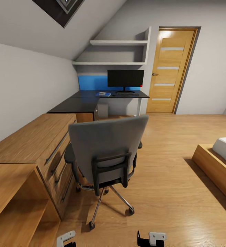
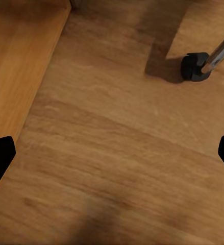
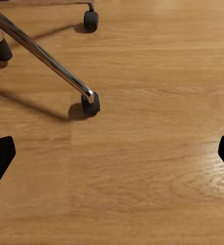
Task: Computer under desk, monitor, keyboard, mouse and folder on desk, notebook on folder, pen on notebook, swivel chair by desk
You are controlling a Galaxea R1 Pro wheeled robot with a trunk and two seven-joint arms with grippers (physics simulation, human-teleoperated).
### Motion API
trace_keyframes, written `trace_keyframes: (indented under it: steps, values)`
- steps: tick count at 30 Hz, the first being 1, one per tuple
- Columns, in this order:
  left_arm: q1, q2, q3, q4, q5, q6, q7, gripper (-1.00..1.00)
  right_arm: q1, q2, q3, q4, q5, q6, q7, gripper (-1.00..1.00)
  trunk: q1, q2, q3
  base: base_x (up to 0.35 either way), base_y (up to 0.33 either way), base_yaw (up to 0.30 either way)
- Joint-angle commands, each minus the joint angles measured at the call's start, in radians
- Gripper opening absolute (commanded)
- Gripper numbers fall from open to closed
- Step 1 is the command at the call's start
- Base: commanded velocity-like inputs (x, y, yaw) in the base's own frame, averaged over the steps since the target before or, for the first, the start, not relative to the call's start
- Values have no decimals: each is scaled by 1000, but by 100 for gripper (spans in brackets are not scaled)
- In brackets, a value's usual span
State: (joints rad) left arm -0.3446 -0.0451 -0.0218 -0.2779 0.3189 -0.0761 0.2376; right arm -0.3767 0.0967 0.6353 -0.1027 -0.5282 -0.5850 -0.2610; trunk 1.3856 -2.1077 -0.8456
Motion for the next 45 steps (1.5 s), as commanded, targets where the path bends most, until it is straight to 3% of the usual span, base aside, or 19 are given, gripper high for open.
trace_keyframes:
  steps: [1,25,29,37,45]
  values:
    - [-1,0,-3,0,6,-4,3,100,-1,1,9,0,-2,-2,-8,100,4,-8,-4,0,0,0]
    - [-1,1,-4,1,8,-21,5,100,-1,-1,11,-1,0,-34,-5,100,96,-176,-79,0,0,0]
    - [-4,-1,-4,-58,9,4,3,100,-13,-18,6,-23,0,-30,-5,100,111,-204,-92,0,0,0]
    - [-53,-13,-6,-187,7,174,7,100,-137,-47,4,-68,-6,58,-9,100,142,-260,-117,0,0,0]
    - [-178,-12,-6,-200,9,264,8,100,-306,-87,1,-76,-13,224,-9,100,172,-316,-142,0,0,0]
